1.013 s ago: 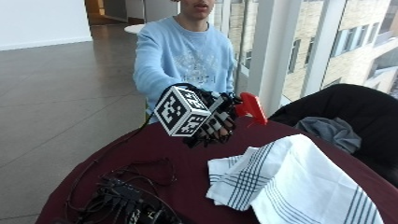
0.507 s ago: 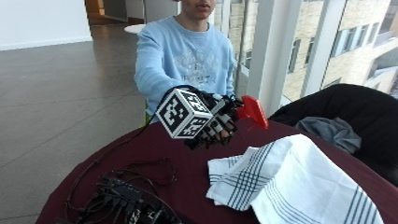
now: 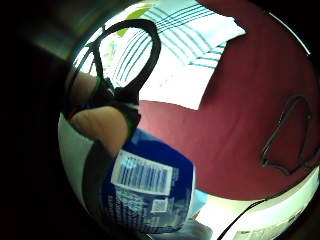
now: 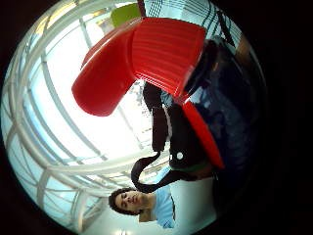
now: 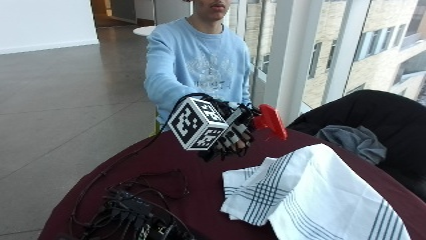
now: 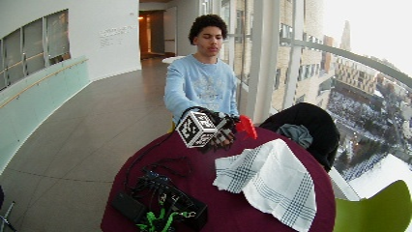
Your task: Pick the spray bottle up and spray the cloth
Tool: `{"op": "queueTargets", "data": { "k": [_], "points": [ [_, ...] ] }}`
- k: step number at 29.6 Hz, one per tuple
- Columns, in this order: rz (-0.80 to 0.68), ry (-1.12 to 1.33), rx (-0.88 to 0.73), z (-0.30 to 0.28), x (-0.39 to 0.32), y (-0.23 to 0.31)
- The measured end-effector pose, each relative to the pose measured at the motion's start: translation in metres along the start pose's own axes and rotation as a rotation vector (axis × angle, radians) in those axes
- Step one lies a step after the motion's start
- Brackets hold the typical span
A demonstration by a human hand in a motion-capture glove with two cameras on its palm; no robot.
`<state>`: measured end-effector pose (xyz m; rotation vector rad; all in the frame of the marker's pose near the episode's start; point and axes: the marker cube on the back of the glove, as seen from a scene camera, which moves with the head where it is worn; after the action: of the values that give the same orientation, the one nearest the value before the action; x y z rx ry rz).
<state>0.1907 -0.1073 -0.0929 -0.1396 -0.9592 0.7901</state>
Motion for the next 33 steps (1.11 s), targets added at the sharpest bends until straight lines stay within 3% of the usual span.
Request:
{"op": "queueTargets", "data": {
  "k": [19,33],
  "points": [
    [-0.051,-0.016,0.004,0.001,-0.002,0.006],
    [-0.397,-0.139,0.112,0.017,-0.002,0.06]
  ]
}}
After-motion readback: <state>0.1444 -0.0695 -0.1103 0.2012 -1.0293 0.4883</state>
